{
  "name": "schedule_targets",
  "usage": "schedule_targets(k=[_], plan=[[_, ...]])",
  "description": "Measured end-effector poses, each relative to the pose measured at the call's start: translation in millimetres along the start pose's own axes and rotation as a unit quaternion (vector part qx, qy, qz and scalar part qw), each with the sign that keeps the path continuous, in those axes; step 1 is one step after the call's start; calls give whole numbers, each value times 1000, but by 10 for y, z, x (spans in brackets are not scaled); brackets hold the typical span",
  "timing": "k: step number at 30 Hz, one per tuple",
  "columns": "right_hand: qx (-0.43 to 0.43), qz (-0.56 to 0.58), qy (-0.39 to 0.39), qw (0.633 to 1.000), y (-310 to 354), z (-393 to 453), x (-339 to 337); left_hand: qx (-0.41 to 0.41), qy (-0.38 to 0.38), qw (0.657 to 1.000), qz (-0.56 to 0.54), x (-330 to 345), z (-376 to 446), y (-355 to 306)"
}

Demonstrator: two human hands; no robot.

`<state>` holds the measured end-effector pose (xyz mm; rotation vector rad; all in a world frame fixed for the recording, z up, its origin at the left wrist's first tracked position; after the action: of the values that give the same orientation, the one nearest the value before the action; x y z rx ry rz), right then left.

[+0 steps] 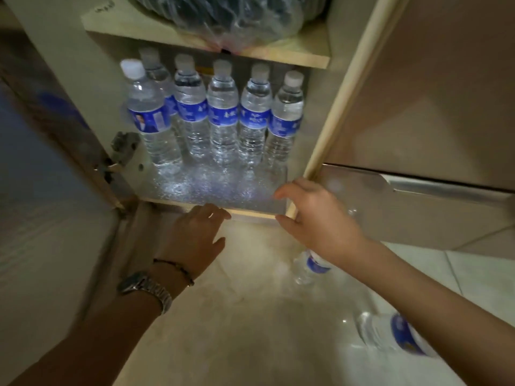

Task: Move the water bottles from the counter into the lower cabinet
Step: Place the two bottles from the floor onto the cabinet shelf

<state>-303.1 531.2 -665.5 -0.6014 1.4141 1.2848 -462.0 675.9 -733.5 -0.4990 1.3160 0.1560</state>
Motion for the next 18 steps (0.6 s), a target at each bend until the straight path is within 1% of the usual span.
schedule_targets(k=[3,7,9,12,15,18], plan=[[19,0,-10,1000,-215,-280,-218,33,20,999,-14,69,62,-223],[71,4,-35,997,-411,-670,-508,80,24,995,-48,78,130,-583],[104,9,-28,994,-499,-864,-622,108,24,992,-66,60,158,-765],[145,4,3,989,-633,-1140,-754,144,28,986,-82,46,200,-1011],[184,0,31,982,-740,-1430,-844,160,29,980,-115,55,237,-1204],[235,10,86,968,-860,-1721,-867,172,23,976,-133,111,264,-1335]])
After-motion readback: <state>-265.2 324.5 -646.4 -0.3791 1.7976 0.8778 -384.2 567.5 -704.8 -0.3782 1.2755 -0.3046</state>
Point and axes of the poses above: each hand's wrist, its own z-axis towards the middle knuckle, its own x-axis out of the palm, y = z × x, the point moved 1 cm from there along z, towards the middle knuckle
